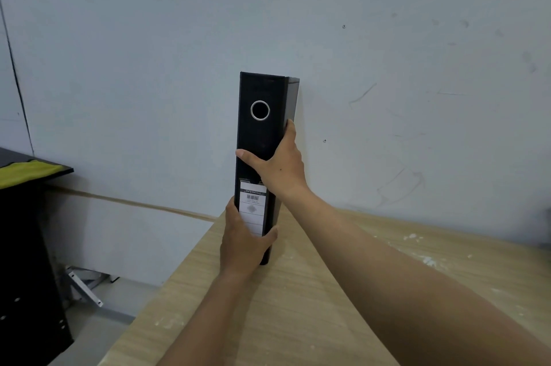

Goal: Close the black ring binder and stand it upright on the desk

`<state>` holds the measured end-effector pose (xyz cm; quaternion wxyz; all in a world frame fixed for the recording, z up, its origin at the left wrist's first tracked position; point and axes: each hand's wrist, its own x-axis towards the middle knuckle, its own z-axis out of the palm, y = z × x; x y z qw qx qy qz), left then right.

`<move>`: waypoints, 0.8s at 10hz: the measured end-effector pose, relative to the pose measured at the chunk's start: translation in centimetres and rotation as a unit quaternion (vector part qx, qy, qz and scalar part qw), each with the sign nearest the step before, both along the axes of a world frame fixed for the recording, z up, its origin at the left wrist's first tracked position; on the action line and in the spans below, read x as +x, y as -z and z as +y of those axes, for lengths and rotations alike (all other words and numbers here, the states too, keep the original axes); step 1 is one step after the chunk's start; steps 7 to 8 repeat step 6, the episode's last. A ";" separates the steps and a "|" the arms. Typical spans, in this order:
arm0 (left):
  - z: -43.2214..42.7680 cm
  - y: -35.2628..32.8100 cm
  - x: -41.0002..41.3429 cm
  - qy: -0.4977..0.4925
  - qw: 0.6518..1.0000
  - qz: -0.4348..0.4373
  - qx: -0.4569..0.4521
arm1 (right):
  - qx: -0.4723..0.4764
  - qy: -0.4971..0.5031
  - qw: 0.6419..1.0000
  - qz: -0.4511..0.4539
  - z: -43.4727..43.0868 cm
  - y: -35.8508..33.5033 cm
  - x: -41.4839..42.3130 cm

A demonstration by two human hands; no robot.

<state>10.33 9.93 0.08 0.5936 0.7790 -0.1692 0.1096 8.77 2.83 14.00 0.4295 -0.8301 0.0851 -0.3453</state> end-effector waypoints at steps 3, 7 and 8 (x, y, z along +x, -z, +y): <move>0.2 -1.0 -0.5 0.001 1.000 0.006 0.002 | 0.002 -0.013 1.000 0.018 -0.3 -0.4 -0.1; 2.6 -4.8 -3.9 -0.014 0.999 -0.034 0.023 | -0.028 -0.051 0.997 0.042 -0.5 -3.4 -5.9; 2.6 -4.8 -3.9 -0.014 0.999 -0.034 0.023 | -0.028 -0.051 0.997 0.042 -0.5 -3.4 -5.9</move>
